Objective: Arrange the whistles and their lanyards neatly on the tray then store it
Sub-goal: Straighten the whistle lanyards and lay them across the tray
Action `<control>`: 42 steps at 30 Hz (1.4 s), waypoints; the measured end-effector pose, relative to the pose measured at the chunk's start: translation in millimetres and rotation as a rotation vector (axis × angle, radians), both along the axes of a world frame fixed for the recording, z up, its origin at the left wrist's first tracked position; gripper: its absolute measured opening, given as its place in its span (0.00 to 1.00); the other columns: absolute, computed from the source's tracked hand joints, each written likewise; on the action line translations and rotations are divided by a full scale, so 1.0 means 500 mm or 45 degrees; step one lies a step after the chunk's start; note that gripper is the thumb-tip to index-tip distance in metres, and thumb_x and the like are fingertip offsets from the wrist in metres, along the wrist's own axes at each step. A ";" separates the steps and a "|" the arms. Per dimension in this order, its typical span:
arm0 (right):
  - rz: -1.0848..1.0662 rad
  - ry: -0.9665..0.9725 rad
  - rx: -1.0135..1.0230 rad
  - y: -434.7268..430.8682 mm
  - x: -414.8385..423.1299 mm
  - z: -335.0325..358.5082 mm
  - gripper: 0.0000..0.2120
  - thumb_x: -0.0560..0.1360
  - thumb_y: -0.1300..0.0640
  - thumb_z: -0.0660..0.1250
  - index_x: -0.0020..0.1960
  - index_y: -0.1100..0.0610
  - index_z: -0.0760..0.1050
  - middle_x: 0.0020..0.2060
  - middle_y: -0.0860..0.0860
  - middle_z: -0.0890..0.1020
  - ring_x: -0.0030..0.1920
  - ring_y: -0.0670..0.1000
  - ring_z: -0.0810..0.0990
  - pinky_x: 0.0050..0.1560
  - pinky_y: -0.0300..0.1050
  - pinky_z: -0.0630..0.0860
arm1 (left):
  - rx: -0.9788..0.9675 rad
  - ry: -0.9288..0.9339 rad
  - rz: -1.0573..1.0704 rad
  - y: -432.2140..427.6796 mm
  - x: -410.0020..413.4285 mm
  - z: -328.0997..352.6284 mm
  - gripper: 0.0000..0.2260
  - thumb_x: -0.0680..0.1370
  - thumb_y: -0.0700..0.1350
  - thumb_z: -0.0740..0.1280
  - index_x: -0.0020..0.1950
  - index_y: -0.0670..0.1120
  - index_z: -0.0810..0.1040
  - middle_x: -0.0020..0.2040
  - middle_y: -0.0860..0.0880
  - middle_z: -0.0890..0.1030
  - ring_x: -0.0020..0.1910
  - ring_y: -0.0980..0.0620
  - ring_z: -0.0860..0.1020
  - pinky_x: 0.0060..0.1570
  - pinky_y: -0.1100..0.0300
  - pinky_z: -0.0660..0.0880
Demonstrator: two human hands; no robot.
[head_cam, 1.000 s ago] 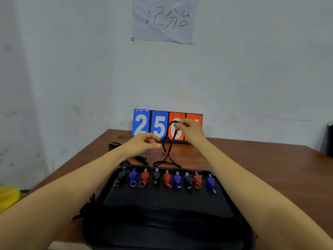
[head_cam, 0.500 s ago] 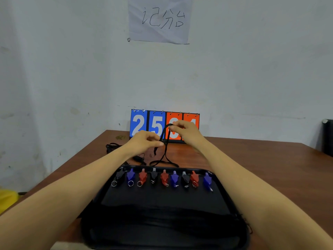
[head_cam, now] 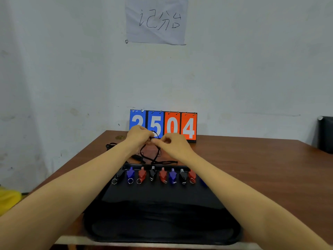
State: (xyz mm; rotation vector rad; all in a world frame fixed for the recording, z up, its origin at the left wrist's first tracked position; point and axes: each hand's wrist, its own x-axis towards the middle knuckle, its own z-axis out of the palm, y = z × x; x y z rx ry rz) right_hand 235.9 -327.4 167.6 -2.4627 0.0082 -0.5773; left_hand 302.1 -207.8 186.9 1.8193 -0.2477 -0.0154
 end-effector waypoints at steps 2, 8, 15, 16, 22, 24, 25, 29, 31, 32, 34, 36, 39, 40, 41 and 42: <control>0.032 0.063 0.003 0.003 0.000 -0.007 0.17 0.73 0.43 0.67 0.47 0.57 0.79 0.39 0.48 0.79 0.41 0.47 0.76 0.47 0.43 0.75 | -0.030 0.017 -0.001 -0.003 -0.005 0.002 0.02 0.75 0.37 0.67 0.44 0.41 0.75 0.44 0.40 0.82 0.41 0.46 0.81 0.48 0.55 0.79; 0.025 0.040 -0.095 -0.009 -0.018 0.021 0.13 0.78 0.52 0.63 0.52 0.60 0.79 0.39 0.52 0.78 0.37 0.48 0.73 0.43 0.43 0.73 | 0.426 -0.133 0.146 0.018 -0.002 -0.001 0.21 0.72 0.44 0.71 0.61 0.43 0.68 0.52 0.44 0.74 0.51 0.47 0.75 0.51 0.52 0.74; 0.047 -0.019 -0.094 -0.057 -0.059 0.093 0.08 0.75 0.54 0.67 0.52 0.56 0.74 0.43 0.53 0.83 0.44 0.51 0.79 0.46 0.47 0.75 | 0.524 -0.560 -0.471 0.032 -0.052 0.017 0.21 0.77 0.51 0.66 0.69 0.50 0.70 0.68 0.53 0.73 0.70 0.54 0.66 0.71 0.54 0.59; 0.058 -0.043 -0.064 -0.060 -0.065 0.101 0.07 0.75 0.55 0.68 0.50 0.55 0.72 0.42 0.52 0.82 0.42 0.50 0.78 0.44 0.45 0.73 | 0.525 -0.532 -0.518 0.027 -0.061 0.020 0.21 0.77 0.50 0.66 0.70 0.51 0.70 0.69 0.53 0.72 0.71 0.55 0.65 0.70 0.56 0.57; 0.111 -0.190 -0.129 -0.093 -0.099 0.135 0.06 0.74 0.55 0.69 0.48 0.57 0.77 0.43 0.50 0.81 0.43 0.47 0.75 0.46 0.43 0.72 | 0.344 -0.654 -0.507 -0.014 -0.080 0.033 0.08 0.77 0.47 0.66 0.54 0.51 0.80 0.46 0.56 0.81 0.49 0.63 0.77 0.55 0.66 0.66; 0.057 -0.256 -0.141 -0.108 -0.109 0.145 0.05 0.74 0.56 0.69 0.47 0.57 0.77 0.41 0.47 0.79 0.42 0.45 0.74 0.47 0.42 0.72 | 0.320 -0.716 -0.394 -0.019 -0.071 0.041 0.04 0.77 0.45 0.65 0.45 0.51 0.80 0.39 0.57 0.81 0.36 0.63 0.76 0.44 0.66 0.68; 0.010 -0.285 -0.138 -0.119 -0.114 0.150 0.05 0.74 0.56 0.69 0.47 0.57 0.77 0.40 0.46 0.79 0.42 0.45 0.75 0.48 0.44 0.73 | 0.342 -0.755 -0.323 -0.017 -0.062 0.044 0.06 0.78 0.45 0.64 0.45 0.50 0.80 0.39 0.55 0.82 0.33 0.60 0.75 0.42 0.64 0.69; -0.219 -0.375 -0.153 -0.178 -0.124 0.157 0.05 0.74 0.54 0.68 0.46 0.56 0.77 0.42 0.49 0.82 0.45 0.50 0.78 0.50 0.49 0.75 | 0.618 -0.840 0.031 0.014 -0.009 0.065 0.11 0.80 0.45 0.61 0.54 0.46 0.82 0.50 0.48 0.84 0.51 0.46 0.79 0.59 0.52 0.69; -0.299 -0.410 -0.119 -0.203 -0.131 0.153 0.06 0.75 0.53 0.68 0.46 0.56 0.78 0.42 0.49 0.82 0.45 0.49 0.78 0.50 0.47 0.75 | 0.695 -0.881 0.143 0.041 0.011 0.079 0.12 0.80 0.45 0.59 0.56 0.47 0.81 0.51 0.48 0.84 0.55 0.47 0.78 0.64 0.49 0.65; -0.331 -0.421 -0.085 -0.212 -0.135 0.150 0.06 0.75 0.54 0.68 0.47 0.56 0.78 0.43 0.50 0.82 0.45 0.49 0.78 0.49 0.46 0.75 | 0.729 -0.902 0.174 0.056 0.013 0.085 0.12 0.80 0.46 0.59 0.56 0.47 0.81 0.50 0.49 0.84 0.55 0.48 0.78 0.66 0.48 0.63; -0.367 -0.444 -0.017 -0.227 -0.145 0.139 0.05 0.75 0.54 0.68 0.46 0.56 0.79 0.43 0.50 0.82 0.46 0.50 0.78 0.48 0.44 0.74 | 0.757 -0.916 0.199 0.084 0.012 0.094 0.12 0.81 0.46 0.58 0.57 0.48 0.80 0.50 0.50 0.84 0.55 0.48 0.78 0.67 0.47 0.61; -0.376 -0.469 0.040 -0.232 -0.159 0.126 0.04 0.75 0.55 0.67 0.46 0.55 0.79 0.42 0.49 0.82 0.46 0.50 0.76 0.47 0.43 0.72 | 0.748 -0.920 0.219 0.115 0.004 0.091 0.12 0.81 0.46 0.58 0.56 0.47 0.81 0.50 0.49 0.84 0.53 0.47 0.79 0.65 0.48 0.63; -0.367 -0.424 0.051 -0.225 -0.186 0.103 0.06 0.76 0.56 0.66 0.48 0.57 0.81 0.42 0.47 0.81 0.44 0.47 0.75 0.45 0.38 0.68 | 0.781 -0.892 0.206 0.168 -0.015 0.069 0.12 0.80 0.46 0.59 0.55 0.48 0.81 0.49 0.50 0.84 0.50 0.47 0.78 0.61 0.50 0.66; -0.364 -0.398 0.053 -0.220 -0.197 0.094 0.07 0.76 0.57 0.66 0.48 0.58 0.81 0.42 0.47 0.80 0.44 0.46 0.75 0.45 0.37 0.67 | 0.801 -0.856 0.192 0.187 -0.023 0.058 0.11 0.80 0.46 0.59 0.55 0.49 0.81 0.50 0.50 0.84 0.50 0.47 0.78 0.60 0.51 0.66; -0.362 -0.370 0.061 -0.214 -0.210 0.085 0.07 0.76 0.57 0.66 0.49 0.58 0.81 0.42 0.47 0.81 0.44 0.46 0.75 0.45 0.36 0.67 | 0.815 -0.826 0.185 0.205 -0.032 0.045 0.11 0.80 0.46 0.60 0.54 0.49 0.81 0.50 0.49 0.84 0.52 0.46 0.78 0.60 0.51 0.66; -0.366 -0.337 0.075 -0.210 -0.222 0.075 0.07 0.76 0.57 0.66 0.49 0.58 0.82 0.43 0.48 0.81 0.45 0.46 0.76 0.46 0.37 0.68 | 0.825 -0.796 0.184 0.222 -0.041 0.030 0.10 0.80 0.47 0.61 0.54 0.49 0.82 0.51 0.49 0.84 0.55 0.46 0.77 0.60 0.52 0.66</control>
